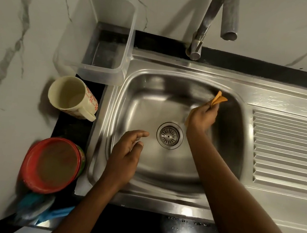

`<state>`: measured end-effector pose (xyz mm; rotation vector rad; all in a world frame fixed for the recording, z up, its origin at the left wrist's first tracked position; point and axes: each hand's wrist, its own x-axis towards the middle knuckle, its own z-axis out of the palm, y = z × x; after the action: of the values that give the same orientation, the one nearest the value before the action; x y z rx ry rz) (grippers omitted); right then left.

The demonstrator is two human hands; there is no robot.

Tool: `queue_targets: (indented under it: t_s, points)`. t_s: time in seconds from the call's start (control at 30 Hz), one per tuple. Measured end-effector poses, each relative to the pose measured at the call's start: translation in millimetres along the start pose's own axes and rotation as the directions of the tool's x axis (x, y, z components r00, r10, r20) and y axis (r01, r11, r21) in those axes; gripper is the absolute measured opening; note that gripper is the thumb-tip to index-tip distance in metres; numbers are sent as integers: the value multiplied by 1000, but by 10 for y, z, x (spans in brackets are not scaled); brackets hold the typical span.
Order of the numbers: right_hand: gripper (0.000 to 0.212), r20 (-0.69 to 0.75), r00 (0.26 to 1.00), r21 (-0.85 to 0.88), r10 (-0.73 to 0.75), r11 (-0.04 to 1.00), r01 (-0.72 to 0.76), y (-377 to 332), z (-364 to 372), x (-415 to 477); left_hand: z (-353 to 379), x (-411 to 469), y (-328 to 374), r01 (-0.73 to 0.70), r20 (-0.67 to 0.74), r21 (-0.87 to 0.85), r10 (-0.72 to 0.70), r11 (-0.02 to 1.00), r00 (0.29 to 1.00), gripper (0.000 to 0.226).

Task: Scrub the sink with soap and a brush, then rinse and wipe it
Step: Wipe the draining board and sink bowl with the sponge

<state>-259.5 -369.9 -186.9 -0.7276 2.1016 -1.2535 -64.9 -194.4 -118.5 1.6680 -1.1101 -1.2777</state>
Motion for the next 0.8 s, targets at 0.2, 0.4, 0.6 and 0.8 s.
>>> queue_targets:
  t_s: [0.2,0.4,0.6,0.8]
  points:
    - [56,340,936,-228,88,974,-9,244,556,-158,-104,-60,78,-56,-26,22,56,998,998,36]
    - [63,772,632,-508,68,663,549,637,985,-601,-114,-94,72,-43,-33,27,44,999,998,35]
    - [70,995,71,-86,64,269,959,1002,634,-968,-110,-78,64,-52,-46,11,53,999,998,33]
    - [57,846,-436,428,306,97,899,1143,-206,-618,-65,-66,110,-36,-23,0,36,999,999,36]
